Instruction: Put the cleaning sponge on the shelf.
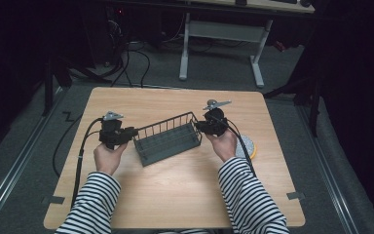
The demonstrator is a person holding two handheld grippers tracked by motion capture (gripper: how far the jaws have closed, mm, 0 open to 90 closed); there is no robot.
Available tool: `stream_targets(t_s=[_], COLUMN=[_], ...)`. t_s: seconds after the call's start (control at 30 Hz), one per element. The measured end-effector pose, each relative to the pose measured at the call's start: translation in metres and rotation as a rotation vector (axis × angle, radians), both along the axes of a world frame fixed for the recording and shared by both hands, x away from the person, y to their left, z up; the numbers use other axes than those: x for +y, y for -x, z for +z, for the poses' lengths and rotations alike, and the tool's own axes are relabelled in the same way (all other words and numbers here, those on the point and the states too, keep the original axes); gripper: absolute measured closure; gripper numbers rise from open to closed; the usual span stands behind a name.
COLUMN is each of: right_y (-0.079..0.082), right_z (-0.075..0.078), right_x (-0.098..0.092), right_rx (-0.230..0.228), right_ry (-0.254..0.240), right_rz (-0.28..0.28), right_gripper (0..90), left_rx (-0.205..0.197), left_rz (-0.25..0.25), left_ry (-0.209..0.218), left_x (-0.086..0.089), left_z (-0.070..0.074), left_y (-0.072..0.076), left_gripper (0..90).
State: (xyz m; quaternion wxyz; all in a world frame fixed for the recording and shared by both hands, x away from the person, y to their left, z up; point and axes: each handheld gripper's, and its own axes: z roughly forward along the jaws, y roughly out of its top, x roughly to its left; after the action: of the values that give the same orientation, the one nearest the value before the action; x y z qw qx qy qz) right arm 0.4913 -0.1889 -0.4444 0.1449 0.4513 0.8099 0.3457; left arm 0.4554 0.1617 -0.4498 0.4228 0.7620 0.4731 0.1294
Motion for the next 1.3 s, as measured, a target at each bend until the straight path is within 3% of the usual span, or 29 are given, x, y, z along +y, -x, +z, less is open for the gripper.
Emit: stream_targets(t_s=[0.2,0.4,0.6,0.7,0.8,1.03,1.17,1.3], right_y=[0.008,0.019,0.03,0.033,0.039,0.048,0.053,0.056], right_z=[0.001,0.001,0.002,0.002,0.001,0.003,0.001,0.002], right_x=[-0.007,-0.016,-0.021,-0.025,-0.031,-0.035,-0.041,-0.043], right_rx=[0.003,0.0,-0.002,-0.001,-0.001,-0.01,-0.01,-0.008], right_ry=[0.02,0.007,0.035,0.024,0.009,0.045,0.018,0.025], right_rz=[0.006,0.01,0.024,0.023,0.024,0.03,0.025,0.021], right_gripper=[79.8,79.8,79.7,79.7,79.6,79.7,79.5,78.7], left_rx=[0.007,0.02,0.015,0.012,0.014,0.014,0.015,0.009], left_rz=[-0.022,-0.04,-0.061,-0.066,-0.073,-0.083,-0.089,-0.088], left_ry=[-0.01,0.021,-0.017,-0.024,-0.009,0.012,0.021,0.019], left_x=[-0.008,-0.012,-0.02,-0.023,-0.026,-0.03,-0.032,-0.035], left_z=[0.002,0.0,0.003,0.004,0.003,0.001,0.001,0.001], left_y=[0.007,0.019,0.028,0.031,0.036,0.046,0.049,0.051], left_gripper=[74.2,74.0,74.0,73.9,73.8,73.5,73.5,73.3])
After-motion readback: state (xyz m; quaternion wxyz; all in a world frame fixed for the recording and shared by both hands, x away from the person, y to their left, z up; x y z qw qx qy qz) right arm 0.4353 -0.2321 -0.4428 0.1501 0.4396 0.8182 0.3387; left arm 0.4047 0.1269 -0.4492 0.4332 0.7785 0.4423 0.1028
